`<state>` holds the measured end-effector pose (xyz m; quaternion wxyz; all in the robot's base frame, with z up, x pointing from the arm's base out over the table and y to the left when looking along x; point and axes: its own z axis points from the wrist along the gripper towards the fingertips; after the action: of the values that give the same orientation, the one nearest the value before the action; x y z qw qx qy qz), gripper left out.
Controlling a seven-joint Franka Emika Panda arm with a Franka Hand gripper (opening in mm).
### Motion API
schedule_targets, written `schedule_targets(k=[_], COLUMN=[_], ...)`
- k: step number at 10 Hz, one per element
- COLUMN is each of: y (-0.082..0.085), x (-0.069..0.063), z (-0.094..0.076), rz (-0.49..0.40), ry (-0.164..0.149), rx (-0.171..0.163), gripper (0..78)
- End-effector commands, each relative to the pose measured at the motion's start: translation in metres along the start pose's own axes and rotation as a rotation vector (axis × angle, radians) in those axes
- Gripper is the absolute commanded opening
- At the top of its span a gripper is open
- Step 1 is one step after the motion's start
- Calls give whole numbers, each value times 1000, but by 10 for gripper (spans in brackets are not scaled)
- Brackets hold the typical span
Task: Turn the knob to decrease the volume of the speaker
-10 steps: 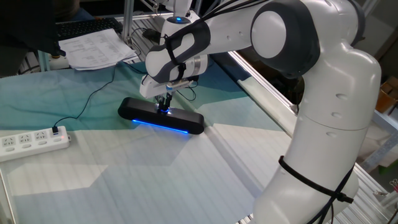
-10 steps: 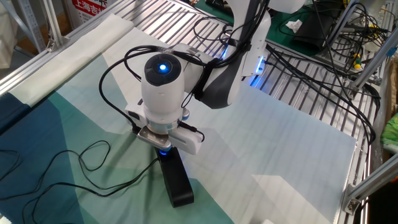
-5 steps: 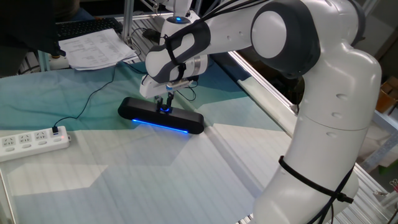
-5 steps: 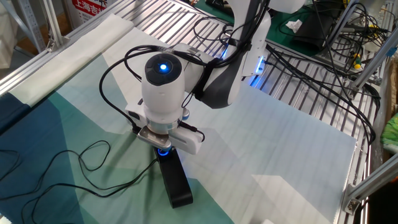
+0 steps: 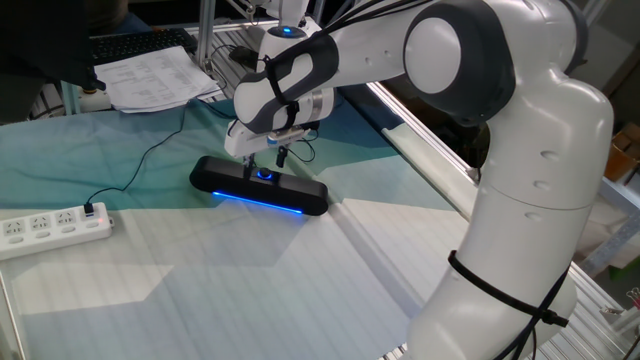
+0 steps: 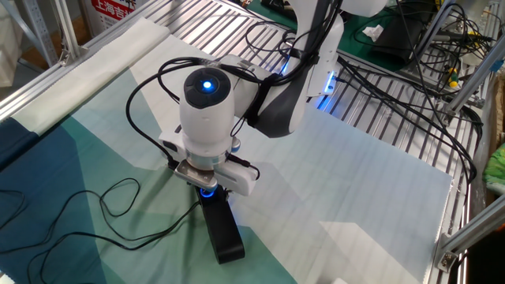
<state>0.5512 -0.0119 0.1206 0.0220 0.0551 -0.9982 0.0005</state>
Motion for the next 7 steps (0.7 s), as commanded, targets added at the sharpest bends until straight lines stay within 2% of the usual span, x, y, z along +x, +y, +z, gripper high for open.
schedule_targets(k=[1, 2, 3, 7], y=[1, 1, 2, 7], x=[-1, -1, 5, 8], z=[-3, -3, -26, -34], rz=[-2, -2, 59, 103], ry=[-8, -8, -5, -7], rx=[6, 6, 3, 2], gripper=[774, 774, 774, 774])
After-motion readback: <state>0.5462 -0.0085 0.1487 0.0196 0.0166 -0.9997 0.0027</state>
